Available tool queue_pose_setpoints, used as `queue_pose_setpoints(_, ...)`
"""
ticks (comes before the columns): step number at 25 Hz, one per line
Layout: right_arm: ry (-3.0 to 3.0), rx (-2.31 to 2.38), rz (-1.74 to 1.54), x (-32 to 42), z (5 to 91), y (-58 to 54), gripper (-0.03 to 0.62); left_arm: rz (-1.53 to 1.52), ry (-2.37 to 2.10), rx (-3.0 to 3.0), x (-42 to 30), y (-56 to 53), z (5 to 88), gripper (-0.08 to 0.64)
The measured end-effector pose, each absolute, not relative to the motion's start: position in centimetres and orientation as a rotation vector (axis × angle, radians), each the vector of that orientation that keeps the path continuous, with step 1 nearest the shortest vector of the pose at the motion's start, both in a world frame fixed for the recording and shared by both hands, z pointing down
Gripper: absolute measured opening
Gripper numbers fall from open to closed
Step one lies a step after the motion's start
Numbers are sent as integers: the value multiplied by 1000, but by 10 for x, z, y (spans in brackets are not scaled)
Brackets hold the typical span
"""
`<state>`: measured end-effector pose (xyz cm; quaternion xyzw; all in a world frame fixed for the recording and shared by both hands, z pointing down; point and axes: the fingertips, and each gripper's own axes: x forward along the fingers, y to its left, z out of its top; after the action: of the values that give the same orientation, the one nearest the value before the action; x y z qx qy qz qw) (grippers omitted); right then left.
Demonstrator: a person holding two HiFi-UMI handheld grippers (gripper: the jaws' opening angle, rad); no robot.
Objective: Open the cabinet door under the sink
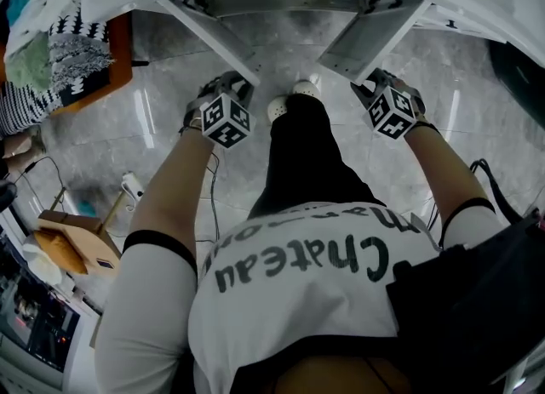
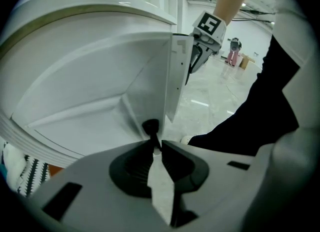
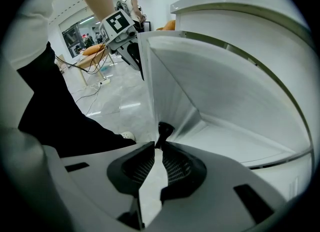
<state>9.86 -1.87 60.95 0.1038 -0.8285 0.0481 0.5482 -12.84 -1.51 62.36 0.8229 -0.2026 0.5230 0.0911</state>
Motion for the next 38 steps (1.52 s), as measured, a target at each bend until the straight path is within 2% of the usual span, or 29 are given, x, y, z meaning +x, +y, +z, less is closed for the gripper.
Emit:
queue_pose_setpoints(18, -1882, 131, 92, 153, 614, 11, 61, 1721, -635, 2249, -157, 1, 626, 40)
queue_pose_setpoints(38, -1761, 96, 58, 226, 622, 18, 48, 1898, -616, 2131, -209, 24, 630, 40)
